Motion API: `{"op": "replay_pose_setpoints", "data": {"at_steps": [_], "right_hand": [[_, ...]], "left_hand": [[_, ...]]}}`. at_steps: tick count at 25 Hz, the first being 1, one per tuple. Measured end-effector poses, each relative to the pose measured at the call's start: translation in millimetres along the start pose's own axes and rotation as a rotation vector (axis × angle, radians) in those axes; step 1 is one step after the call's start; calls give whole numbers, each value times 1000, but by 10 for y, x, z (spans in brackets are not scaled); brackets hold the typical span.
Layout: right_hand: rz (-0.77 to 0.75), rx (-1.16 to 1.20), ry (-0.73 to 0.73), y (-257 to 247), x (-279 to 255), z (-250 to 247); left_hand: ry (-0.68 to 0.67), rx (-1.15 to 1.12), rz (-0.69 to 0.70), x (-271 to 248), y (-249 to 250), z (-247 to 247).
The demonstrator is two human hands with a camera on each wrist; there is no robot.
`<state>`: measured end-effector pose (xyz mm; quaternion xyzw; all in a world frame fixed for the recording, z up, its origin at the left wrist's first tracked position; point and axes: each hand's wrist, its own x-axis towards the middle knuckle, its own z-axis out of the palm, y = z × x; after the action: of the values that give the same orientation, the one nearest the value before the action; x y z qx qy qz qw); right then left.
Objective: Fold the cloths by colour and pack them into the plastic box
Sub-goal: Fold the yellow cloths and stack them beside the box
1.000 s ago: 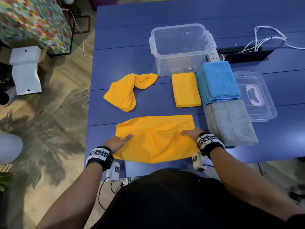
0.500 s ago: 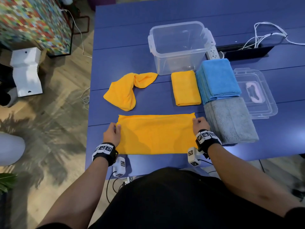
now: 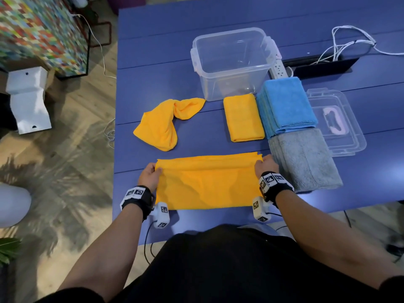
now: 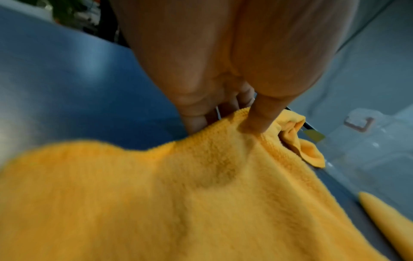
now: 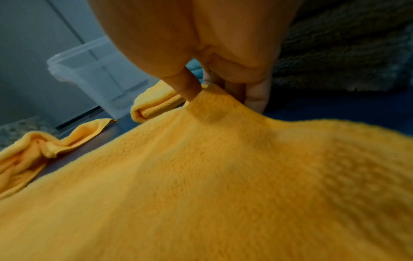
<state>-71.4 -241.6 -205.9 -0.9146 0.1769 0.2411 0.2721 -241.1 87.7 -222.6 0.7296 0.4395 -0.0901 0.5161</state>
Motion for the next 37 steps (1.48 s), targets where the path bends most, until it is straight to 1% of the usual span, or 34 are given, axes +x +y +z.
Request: {"op": "replay_pose_setpoints", "data": {"at_steps": [2, 3, 5, 6, 9, 13, 15, 17, 19, 20, 22, 23, 24, 26, 27, 28, 29, 30, 34, 37], "right_hand": [[6, -25, -36, -57, 10, -9], [1, -59, -40, -71, 38, -15], [-46, -137, -28, -66, 85, 1], [-75, -154, -12, -55, 107, 4], [-117, -132, 48, -4, 110, 12], [-116, -93, 81, 24, 78, 72], [-104, -53, 86, 3, 64, 72], [-110, -1, 99, -1, 60, 70], [-145, -4, 128, -16, 29, 54], [-182, -40, 168, -31, 14, 47], [-308, -140, 274, -44, -26, 33], [-356, -174, 266, -43, -48, 33], [-379, -187, 185, -41, -81, 46], [-364, -239, -101, -1, -167, 118], [-357, -258, -195, 30, -191, 160], [-353, -259, -221, 61, -207, 198], [-351, -252, -207, 78, -205, 230], [-354, -257, -185, 71, -207, 249], [-360, -258, -156, 18, -248, 268], [-382, -296, -207, 67, -281, 213]], "left_hand": [[9, 39, -42, -59, -10, -10], [26, 98, -37, -47, 27, 11], [77, 249, 16, -35, 126, 39], [103, 273, 43, -25, 156, 53], [199, 243, 91, -34, 151, 89], [281, 155, 114, -97, 62, 156], [298, 171, 145, -122, 35, 173], [289, 229, 166, -134, 2, 192], [289, 264, 166, -146, -5, 205], [295, 279, 160, -162, 10, 206], [310, 296, 117, -211, 30, 198], [307, 305, 69, -245, 32, 185], [280, 330, 11, -271, 7, 165], [146, 419, -88, -308, -68, 120], [54, 474, -105, -304, -127, 104], [-24, 528, -107, -300, -187, 81], [-74, 569, -107, -301, -226, 49], [-91, 594, -103, -311, -240, 17], [-103, 656, -109, -385, -182, -44], [-86, 630, -123, -449, -182, 22]]}}
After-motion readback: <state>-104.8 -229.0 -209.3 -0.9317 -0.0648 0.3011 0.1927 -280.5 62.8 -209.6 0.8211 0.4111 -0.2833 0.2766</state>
